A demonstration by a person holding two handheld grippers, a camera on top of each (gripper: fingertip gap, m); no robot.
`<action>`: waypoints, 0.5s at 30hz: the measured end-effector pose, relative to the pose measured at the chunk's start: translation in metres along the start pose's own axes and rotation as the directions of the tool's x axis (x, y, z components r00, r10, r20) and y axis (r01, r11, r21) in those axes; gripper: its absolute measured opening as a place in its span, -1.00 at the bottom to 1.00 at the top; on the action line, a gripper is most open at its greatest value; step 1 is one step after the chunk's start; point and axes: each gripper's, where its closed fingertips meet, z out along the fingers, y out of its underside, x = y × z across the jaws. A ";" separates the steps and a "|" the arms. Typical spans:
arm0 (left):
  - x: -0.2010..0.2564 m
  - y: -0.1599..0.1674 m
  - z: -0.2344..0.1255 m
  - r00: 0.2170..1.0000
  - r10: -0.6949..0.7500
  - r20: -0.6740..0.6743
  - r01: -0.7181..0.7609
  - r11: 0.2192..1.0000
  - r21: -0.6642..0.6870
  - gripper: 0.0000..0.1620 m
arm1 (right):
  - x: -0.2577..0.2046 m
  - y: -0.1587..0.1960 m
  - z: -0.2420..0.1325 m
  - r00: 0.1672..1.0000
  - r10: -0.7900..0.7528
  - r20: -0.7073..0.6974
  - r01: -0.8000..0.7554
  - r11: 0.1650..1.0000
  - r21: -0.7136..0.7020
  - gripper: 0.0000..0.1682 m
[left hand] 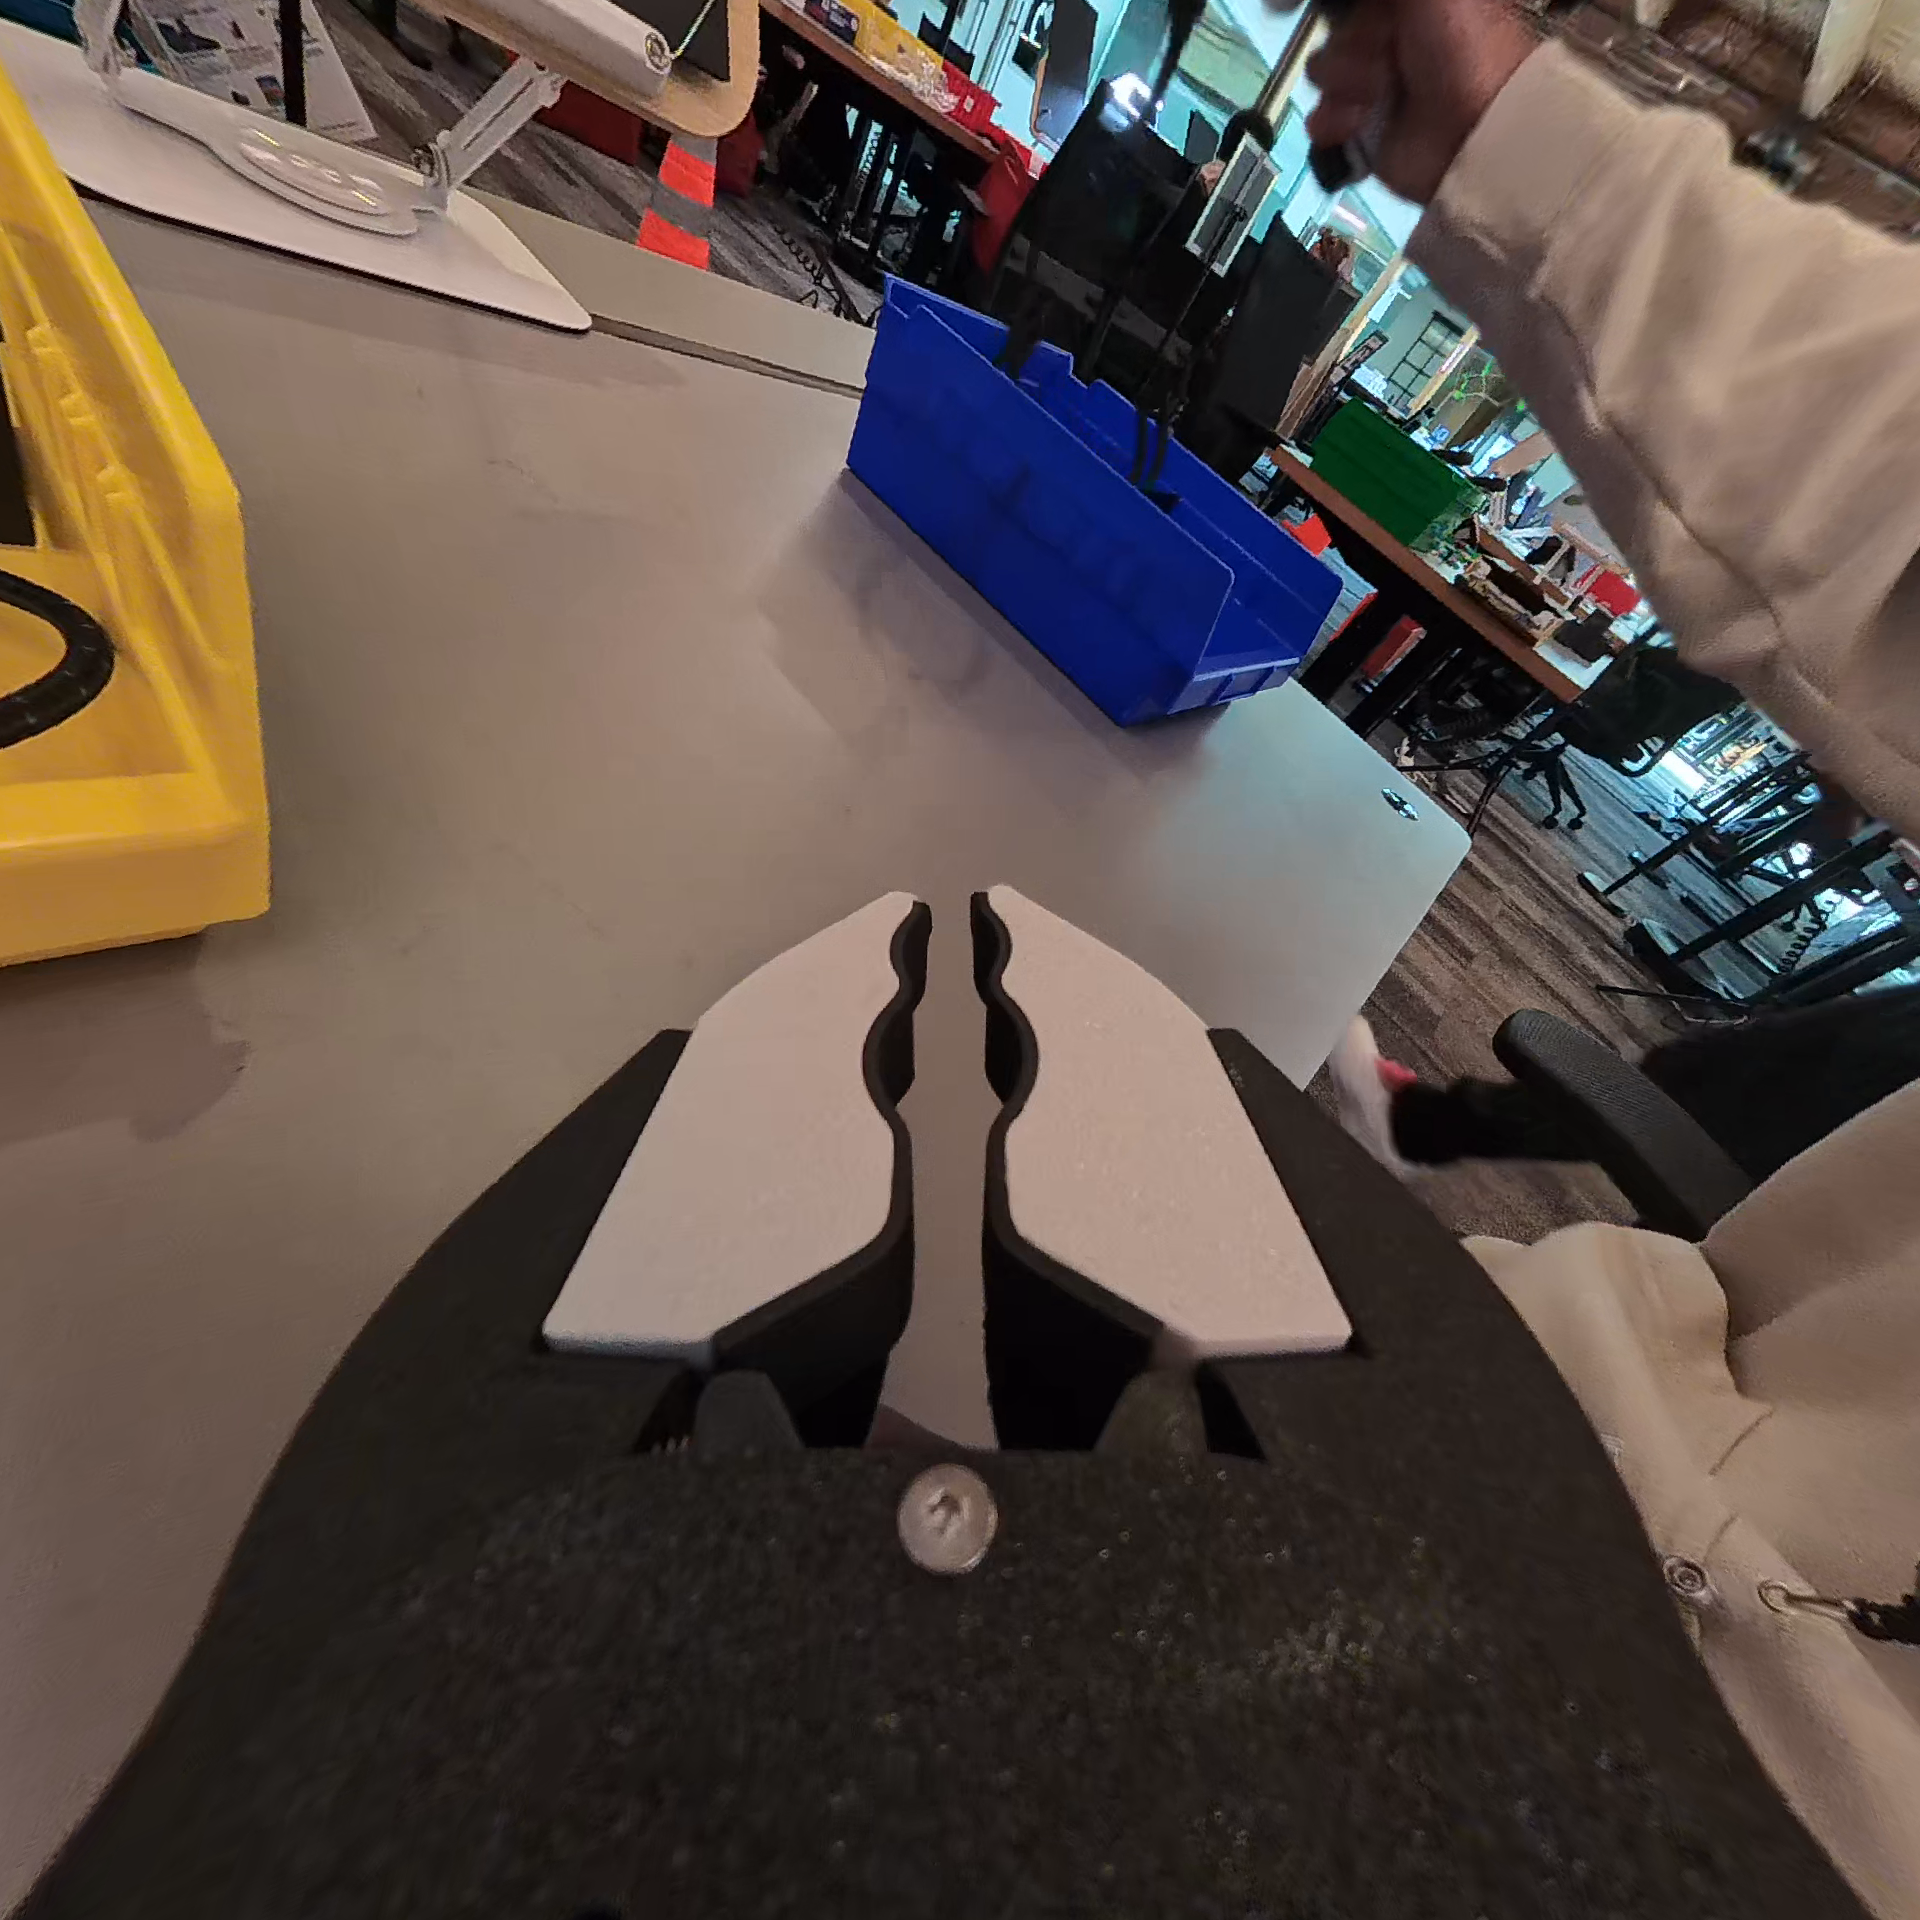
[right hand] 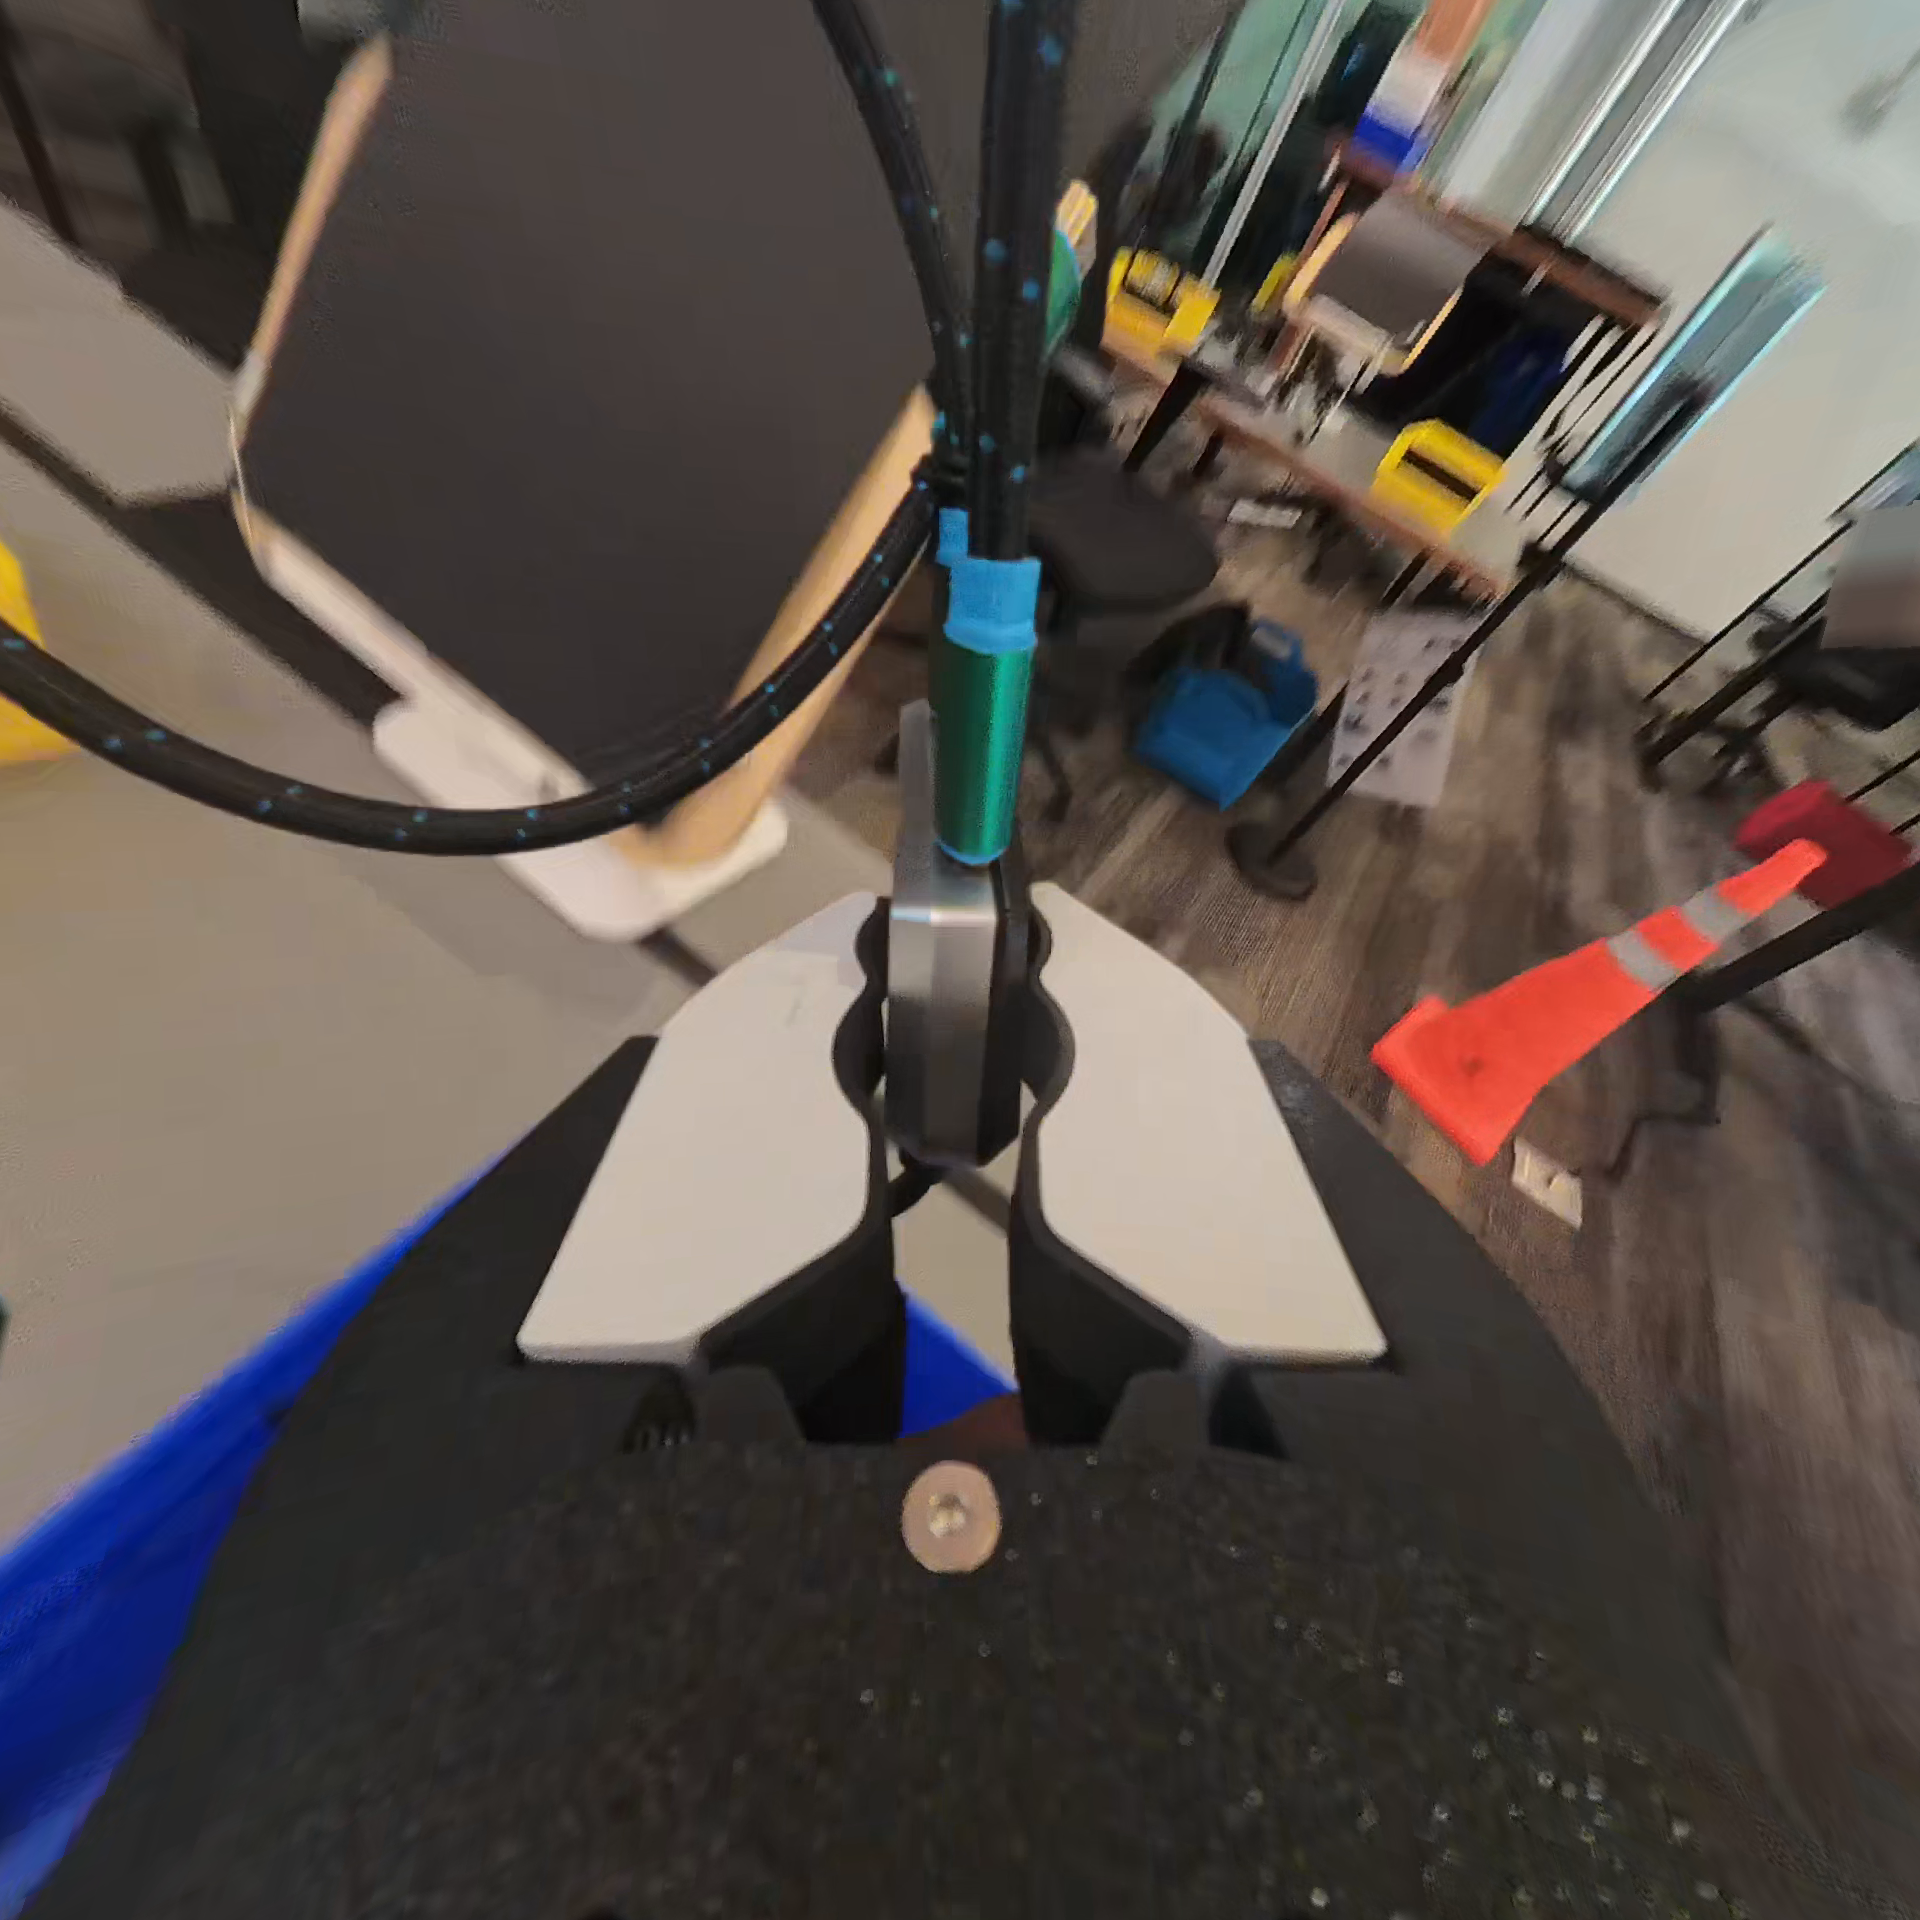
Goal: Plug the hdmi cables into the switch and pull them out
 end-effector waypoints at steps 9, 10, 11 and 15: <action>-0.005 0.008 0.005 0.999 0.038 0.036 -0.036 0.998 -0.052 -0.91 | -0.047 0.207 0.025 0.711 -0.602 0.365 0.697 0.532 -0.480 -0.74; -0.006 0.010 0.006 0.998 0.045 0.042 -0.042 0.997 -0.061 -0.91 | -0.051 0.217 0.027 0.699 -0.595 0.398 0.710 0.510 -0.485 -0.74; -0.007 0.011 0.007 0.998 0.049 0.046 -0.046 0.997 -0.069 -0.91 | -0.056 0.226 0.030 0.699 -0.579 0.419 0.711 0.499 -0.496 -0.74; -0.008 0.015 0.008 0.997 0.050 0.050 -0.046 0.995 -0.089 -0.91 | -0.060 0.235 0.035 0.697 -0.540 0.472 0.716 0.493 -0.494 -0.73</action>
